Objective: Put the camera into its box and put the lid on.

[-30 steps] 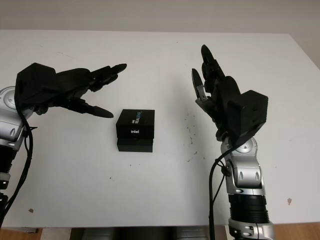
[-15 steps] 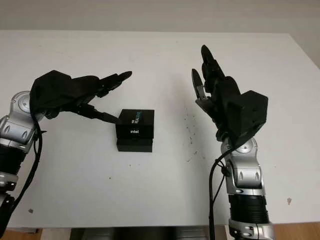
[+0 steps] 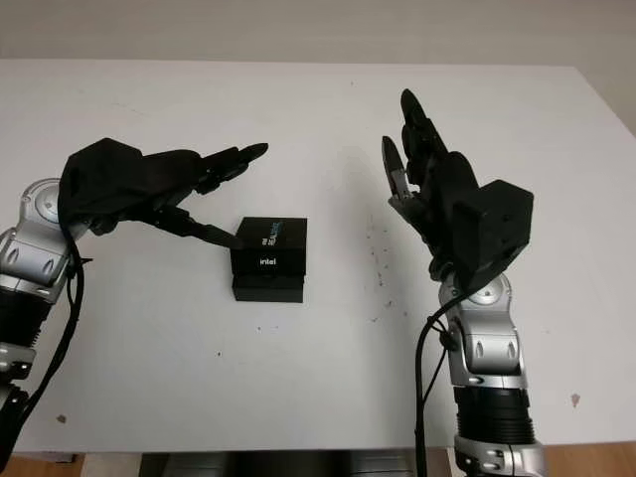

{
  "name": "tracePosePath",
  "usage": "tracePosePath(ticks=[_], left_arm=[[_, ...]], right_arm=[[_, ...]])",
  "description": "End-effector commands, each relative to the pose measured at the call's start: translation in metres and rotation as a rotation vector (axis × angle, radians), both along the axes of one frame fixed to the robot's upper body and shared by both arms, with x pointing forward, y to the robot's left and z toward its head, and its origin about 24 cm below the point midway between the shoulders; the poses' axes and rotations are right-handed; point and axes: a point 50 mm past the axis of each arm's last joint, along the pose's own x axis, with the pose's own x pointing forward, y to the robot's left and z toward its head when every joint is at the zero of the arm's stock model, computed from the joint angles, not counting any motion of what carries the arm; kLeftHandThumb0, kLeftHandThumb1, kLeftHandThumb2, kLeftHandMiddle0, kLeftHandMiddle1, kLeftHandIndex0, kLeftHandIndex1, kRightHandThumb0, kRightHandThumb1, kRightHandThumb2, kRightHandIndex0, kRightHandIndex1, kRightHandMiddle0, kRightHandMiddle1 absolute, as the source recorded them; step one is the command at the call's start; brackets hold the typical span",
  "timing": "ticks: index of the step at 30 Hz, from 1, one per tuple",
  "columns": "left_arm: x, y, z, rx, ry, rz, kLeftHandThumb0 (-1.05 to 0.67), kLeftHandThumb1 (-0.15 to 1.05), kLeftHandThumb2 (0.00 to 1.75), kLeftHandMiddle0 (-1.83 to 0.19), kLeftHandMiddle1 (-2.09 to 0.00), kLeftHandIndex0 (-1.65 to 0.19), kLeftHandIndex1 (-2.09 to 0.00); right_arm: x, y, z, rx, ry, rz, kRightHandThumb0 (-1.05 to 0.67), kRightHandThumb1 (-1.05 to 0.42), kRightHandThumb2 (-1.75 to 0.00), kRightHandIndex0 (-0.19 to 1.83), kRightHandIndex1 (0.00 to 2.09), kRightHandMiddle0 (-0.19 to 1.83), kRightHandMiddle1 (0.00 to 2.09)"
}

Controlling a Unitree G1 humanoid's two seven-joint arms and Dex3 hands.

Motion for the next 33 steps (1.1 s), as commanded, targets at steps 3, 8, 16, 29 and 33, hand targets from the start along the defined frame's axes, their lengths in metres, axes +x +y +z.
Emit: tracePosePath(ticks=[3,8,16,29,33], left_arm=[[-0.001,0.005,-0.001,-0.019,0.019,0.005,-0.84,0.84,0.05,0.04,-0.07,0.02,-0.1],[-0.002,0.006,-0.002,-0.019,0.024,0.001,-0.85,0.84,0.05,0.0,-0.07,-0.01,-0.1],[-0.003,0.006,-0.003,0.016,0.009,0.0,-0.84,0.85,0.05,-0.01,-0.06,-0.01,-0.08],[-0.003,0.002,-0.015,-0.01,0.022,-0.011,-0.81,0.82,0.05,-0.06,-0.06,-0.04,-0.08],[-0.004,-0.001,-0.018,-0.019,0.037,-0.02,-0.76,0.81,0.05,-0.06,-0.06,-0.03,-0.07]], right_arm=[[-0.001,0.001,0.005,-0.007,-0.02,0.001,-0.62,-1.05,-0.51,0.0,0.06,0.08,0.0],[-0.001,0.001,0.005,-0.001,-0.018,-0.01,-0.59,-1.05,-0.52,0.01,0.06,0.09,0.0],[0.0,0.001,0.005,-0.004,-0.015,-0.005,-0.58,-1.05,-0.52,0.0,0.06,0.09,0.0],[-0.002,0.001,0.005,-0.005,-0.023,-0.008,-0.6,-1.05,-0.52,0.0,0.06,0.08,0.0],[-0.002,0.001,0.005,-0.008,-0.02,-0.002,-0.6,-1.05,-0.53,0.0,0.06,0.08,0.0]])
